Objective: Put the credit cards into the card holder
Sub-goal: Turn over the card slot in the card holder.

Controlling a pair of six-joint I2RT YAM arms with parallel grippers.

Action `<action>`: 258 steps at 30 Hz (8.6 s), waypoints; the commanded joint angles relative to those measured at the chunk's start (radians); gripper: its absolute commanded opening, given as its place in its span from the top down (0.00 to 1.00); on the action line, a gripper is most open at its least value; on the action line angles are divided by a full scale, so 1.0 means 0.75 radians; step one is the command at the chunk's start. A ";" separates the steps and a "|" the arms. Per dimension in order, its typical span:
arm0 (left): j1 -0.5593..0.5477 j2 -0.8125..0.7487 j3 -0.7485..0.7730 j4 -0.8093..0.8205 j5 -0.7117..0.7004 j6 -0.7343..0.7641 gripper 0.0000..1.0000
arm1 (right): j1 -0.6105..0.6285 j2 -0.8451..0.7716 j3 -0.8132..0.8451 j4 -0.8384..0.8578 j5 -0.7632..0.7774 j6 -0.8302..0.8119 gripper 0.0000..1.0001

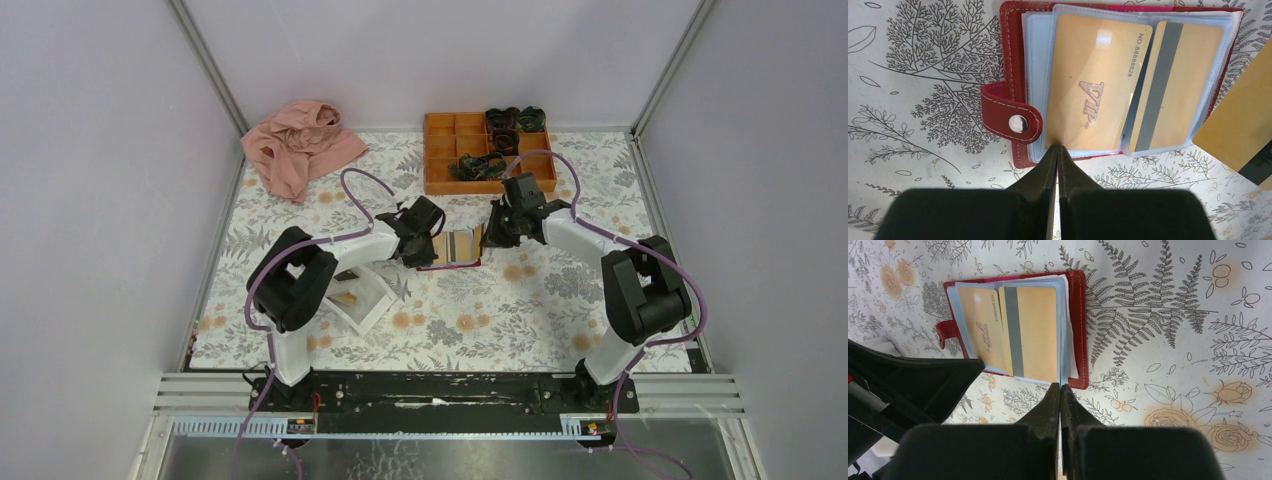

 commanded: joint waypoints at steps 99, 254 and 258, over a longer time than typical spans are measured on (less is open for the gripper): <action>0.053 0.117 0.006 -0.059 0.032 0.085 0.94 | -0.007 0.018 -0.136 0.522 -0.514 0.019 1.00; -0.043 0.148 0.257 0.132 -0.045 0.285 0.92 | -0.019 -0.040 -0.074 0.465 -0.467 -0.019 1.00; -0.043 0.131 0.242 0.142 -0.032 0.289 0.92 | -0.010 -0.035 -0.069 0.470 -0.465 -0.013 1.00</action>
